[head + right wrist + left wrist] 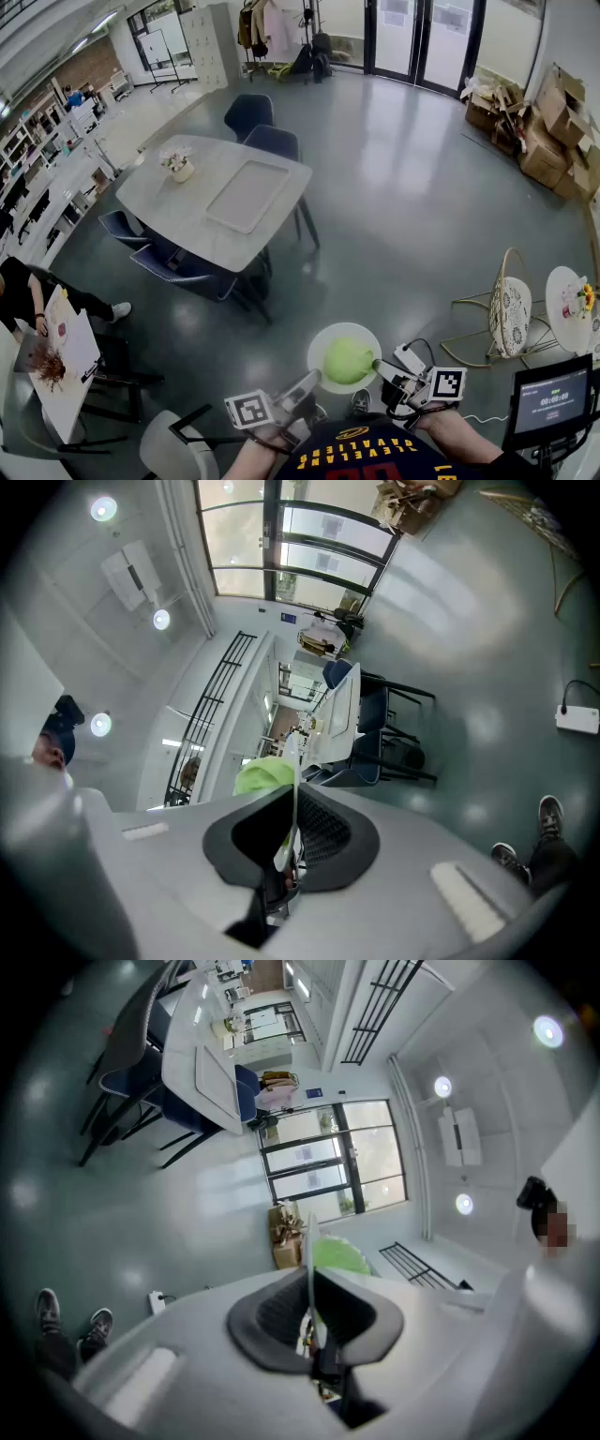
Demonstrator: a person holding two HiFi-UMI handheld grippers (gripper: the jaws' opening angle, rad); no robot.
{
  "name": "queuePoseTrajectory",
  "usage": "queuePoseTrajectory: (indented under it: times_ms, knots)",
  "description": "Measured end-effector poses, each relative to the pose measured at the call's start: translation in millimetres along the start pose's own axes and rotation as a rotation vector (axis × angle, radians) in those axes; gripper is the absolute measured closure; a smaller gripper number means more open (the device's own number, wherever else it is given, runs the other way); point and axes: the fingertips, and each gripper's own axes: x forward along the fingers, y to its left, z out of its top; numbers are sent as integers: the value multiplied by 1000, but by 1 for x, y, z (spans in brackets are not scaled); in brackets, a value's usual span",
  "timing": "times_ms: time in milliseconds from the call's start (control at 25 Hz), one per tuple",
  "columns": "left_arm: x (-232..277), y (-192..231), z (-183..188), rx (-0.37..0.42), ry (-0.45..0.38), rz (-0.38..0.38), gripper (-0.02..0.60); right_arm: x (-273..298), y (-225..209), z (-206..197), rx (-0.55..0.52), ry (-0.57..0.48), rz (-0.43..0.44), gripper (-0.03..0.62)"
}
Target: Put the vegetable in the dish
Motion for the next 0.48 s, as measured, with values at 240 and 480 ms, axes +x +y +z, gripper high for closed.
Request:
queuePoseTrajectory:
  times_ms: [240, 480]
  knots:
    - [4, -2, -4, 6, -1, -15, 565, -5, -4, 1, -11, 5, -1, 576]
    - [2, 2, -8, 18, -12, -4, 565, -6, -4, 0, -13, 9, 23, 575]
